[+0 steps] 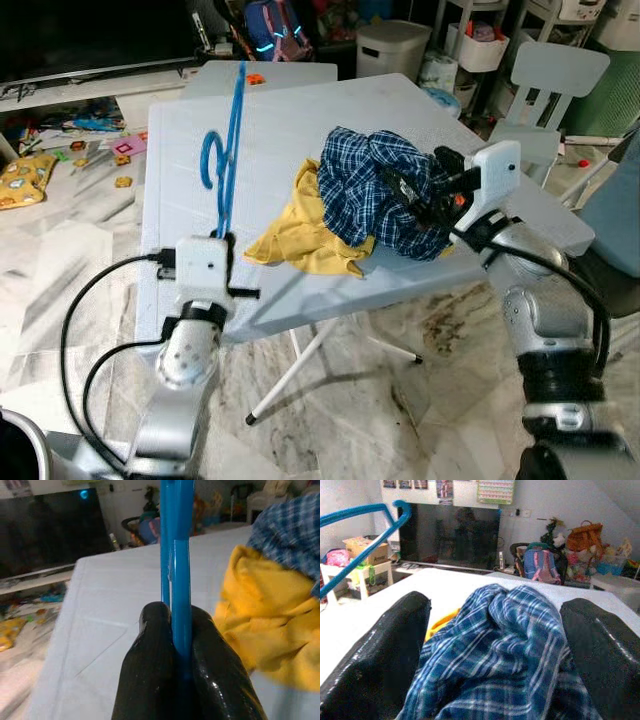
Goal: Hang hanger
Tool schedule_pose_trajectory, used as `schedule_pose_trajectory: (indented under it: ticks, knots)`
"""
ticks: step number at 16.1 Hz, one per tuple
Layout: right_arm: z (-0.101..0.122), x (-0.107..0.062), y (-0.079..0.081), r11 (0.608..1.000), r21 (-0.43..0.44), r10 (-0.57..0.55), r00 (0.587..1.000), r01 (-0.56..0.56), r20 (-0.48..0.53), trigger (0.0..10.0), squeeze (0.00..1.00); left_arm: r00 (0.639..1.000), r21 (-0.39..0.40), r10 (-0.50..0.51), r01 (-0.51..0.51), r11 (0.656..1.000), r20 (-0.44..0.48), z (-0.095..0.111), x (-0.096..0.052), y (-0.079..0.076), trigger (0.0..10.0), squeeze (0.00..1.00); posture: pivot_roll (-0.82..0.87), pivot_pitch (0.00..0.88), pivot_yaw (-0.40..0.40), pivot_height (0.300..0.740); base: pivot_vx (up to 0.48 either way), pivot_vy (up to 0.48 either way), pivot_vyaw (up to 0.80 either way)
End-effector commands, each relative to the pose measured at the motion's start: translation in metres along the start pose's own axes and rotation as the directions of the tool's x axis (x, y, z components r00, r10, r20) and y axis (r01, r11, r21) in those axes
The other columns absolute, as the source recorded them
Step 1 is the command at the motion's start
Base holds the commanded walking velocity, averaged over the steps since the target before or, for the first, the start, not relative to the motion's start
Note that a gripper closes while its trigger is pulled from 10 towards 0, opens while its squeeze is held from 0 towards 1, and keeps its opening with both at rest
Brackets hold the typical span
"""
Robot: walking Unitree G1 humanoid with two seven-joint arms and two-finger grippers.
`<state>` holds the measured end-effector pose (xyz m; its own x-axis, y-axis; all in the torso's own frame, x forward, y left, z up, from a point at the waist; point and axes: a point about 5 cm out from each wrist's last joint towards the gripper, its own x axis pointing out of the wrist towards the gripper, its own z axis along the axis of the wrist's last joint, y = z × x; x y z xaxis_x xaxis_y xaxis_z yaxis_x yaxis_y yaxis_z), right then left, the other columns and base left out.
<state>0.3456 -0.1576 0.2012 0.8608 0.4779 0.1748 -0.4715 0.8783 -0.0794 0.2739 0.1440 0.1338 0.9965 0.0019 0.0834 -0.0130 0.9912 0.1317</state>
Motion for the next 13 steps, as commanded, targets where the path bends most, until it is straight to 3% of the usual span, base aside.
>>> schedule_pose_trajectory:
  ticks: [1, 5, 6, 13]
  knots:
    - [-0.002, -0.002, 0.005, 0.998, -0.063, -0.022, 1.000, 0.022, 0.000, 10.0, 0.00, 0.999, 0.008, 0.038, -0.038, 0.999, 0.008, 0.005, -0.001, 0.003, 10.0, 0.00, -0.10, 0.000, 0.005, 0.740, 0.000, 0.000, 0.00]
    - [-0.004, -0.012, -0.003, 0.988, 0.015, -0.151, 0.988, 0.151, 0.010, 10.0, 0.00, 0.988, -0.037, 0.154, -0.155, 0.987, -0.020, 0.003, 0.011, 0.008, 10.0, 0.00, -0.13, 0.000, 0.027, 0.740, 0.000, 0.000, 0.00]
    - [-0.005, -0.015, -0.005, 0.988, -0.004, -0.157, 0.988, 0.157, 0.005, 10.0, 0.00, 0.986, -0.045, 0.168, -0.169, 0.985, -0.018, 0.005, 0.014, 0.008, 10.0, 0.00, -0.14, 0.000, 0.028, 0.740, 0.000, 0.000, 0.00]
    - [-0.004, -0.016, -0.013, 0.979, -0.003, -0.205, 0.979, 0.205, -0.002, 10.0, 0.00, 0.984, -0.069, 0.175, -0.176, 0.982, -0.023, 0.006, 0.020, 0.002, 10.0, 0.00, -0.15, 0.000, 0.039, 0.740, -0.243, 0.000, 0.00]
